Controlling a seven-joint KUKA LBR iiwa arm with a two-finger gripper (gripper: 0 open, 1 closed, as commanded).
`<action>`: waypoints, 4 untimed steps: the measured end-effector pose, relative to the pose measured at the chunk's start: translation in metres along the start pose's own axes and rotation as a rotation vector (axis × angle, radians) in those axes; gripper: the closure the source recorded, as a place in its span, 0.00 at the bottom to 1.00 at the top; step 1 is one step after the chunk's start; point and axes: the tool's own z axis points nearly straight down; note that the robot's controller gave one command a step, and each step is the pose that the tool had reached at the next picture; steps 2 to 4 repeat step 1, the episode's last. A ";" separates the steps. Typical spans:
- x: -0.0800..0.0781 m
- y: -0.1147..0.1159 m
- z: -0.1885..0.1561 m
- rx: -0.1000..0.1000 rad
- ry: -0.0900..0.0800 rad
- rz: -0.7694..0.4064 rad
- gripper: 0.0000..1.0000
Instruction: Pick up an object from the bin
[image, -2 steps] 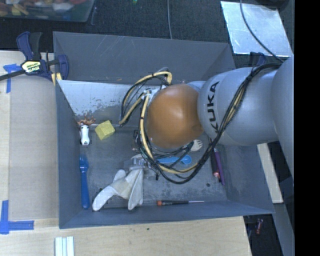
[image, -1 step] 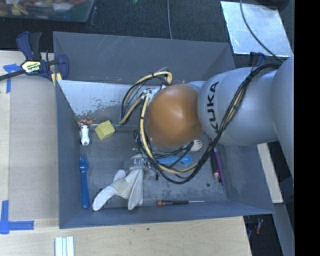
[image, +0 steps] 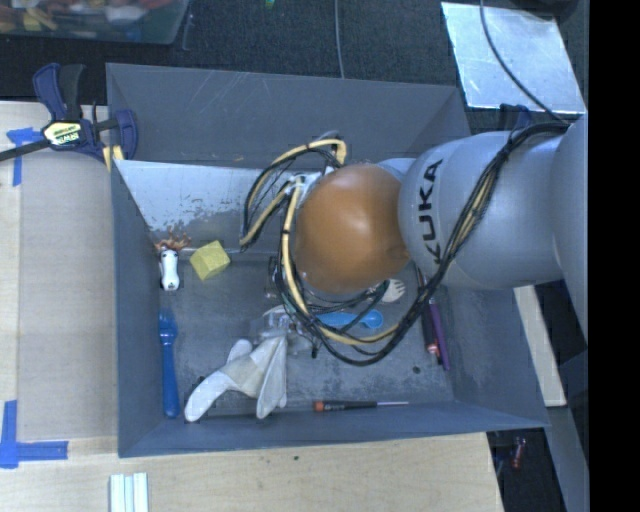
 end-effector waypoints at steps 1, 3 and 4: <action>0.000 0.000 -0.011 0.000 -0.001 0.002 1.00; 0.000 0.000 -0.011 0.000 -0.001 0.002 1.00; 0.000 0.000 -0.011 0.000 -0.001 0.002 1.00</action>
Offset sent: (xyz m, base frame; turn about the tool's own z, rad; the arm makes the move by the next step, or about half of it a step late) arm -0.0003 0.0000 0.0699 0.0010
